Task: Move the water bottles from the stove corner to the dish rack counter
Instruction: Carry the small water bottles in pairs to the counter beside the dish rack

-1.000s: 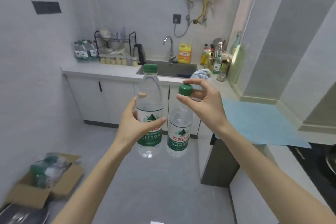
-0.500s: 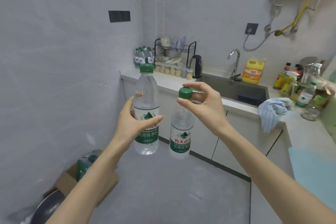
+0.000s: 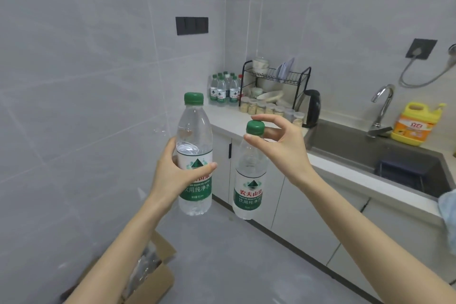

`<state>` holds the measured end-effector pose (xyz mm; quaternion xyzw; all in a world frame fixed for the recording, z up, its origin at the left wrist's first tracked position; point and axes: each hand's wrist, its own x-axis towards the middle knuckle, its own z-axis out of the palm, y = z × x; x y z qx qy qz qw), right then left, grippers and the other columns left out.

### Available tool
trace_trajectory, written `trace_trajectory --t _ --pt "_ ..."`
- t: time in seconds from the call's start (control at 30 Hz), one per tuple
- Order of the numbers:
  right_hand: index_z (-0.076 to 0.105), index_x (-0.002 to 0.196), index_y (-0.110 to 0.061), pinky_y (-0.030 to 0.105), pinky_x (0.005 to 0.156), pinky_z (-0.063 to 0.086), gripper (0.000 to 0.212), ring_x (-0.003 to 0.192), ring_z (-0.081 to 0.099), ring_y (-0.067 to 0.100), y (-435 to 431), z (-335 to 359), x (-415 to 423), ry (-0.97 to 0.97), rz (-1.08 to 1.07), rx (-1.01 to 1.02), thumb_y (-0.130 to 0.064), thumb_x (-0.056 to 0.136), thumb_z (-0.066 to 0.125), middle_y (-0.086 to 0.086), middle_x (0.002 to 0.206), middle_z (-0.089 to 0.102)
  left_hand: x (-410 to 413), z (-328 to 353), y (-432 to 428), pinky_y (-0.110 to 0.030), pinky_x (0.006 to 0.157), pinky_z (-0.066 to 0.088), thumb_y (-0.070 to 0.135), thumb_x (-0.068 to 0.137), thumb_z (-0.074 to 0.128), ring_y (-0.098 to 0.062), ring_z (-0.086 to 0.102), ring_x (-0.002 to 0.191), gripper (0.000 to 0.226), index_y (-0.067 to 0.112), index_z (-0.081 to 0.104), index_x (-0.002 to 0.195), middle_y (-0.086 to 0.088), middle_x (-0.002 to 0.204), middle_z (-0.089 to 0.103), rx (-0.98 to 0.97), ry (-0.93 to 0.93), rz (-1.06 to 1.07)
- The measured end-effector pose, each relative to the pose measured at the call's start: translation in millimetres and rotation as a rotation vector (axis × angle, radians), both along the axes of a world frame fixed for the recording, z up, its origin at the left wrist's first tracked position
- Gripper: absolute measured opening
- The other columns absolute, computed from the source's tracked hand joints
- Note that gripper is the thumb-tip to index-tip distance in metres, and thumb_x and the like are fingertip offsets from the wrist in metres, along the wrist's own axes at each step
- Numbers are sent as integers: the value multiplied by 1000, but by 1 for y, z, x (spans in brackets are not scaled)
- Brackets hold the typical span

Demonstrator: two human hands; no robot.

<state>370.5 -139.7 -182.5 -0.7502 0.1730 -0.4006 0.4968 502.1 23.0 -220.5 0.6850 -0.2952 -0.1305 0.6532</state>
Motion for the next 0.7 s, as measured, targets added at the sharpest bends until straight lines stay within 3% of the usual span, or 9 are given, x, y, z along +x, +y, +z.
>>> trace_trajectory --t 0.1,0.23,0.43,0.7 --pt "66 110 -13 15 72 53 39 83 71 7 -27 -6 53 9 -4 20 -7 74 79 -1 93 74 56 -5 -31 -13 63 51 16 58 88 1 65 83 69 34 49 113 17 100 64 8 -1 -29" --pt "66 110 -14 25 83 56 40 88 71 10 -67 -12 122 26 -40 34 -6 73 80 1 94 74 131 -2 -76 -15 65 52 15 58 88 0 67 83 64 38 51 106 15 100 67 22 -2 -66" --pt "67 111 -15 28 86 56 41 89 70 7 -126 -19 207 33 -109 47 -8 73 80 -3 97 74 228 -1 -141 -24 73 55 15 57 89 -5 66 91 69 32 52 112 11 104 67 56 -29 -117" --pt "68 107 -17 35 88 56 39 90 70 7 -218 -34 295 39 -155 79 -8 72 81 -6 96 74 316 -19 -228 -26 73 55 12 58 89 -5 66 91 67 36 52 107 13 102 67 60 26 -96"
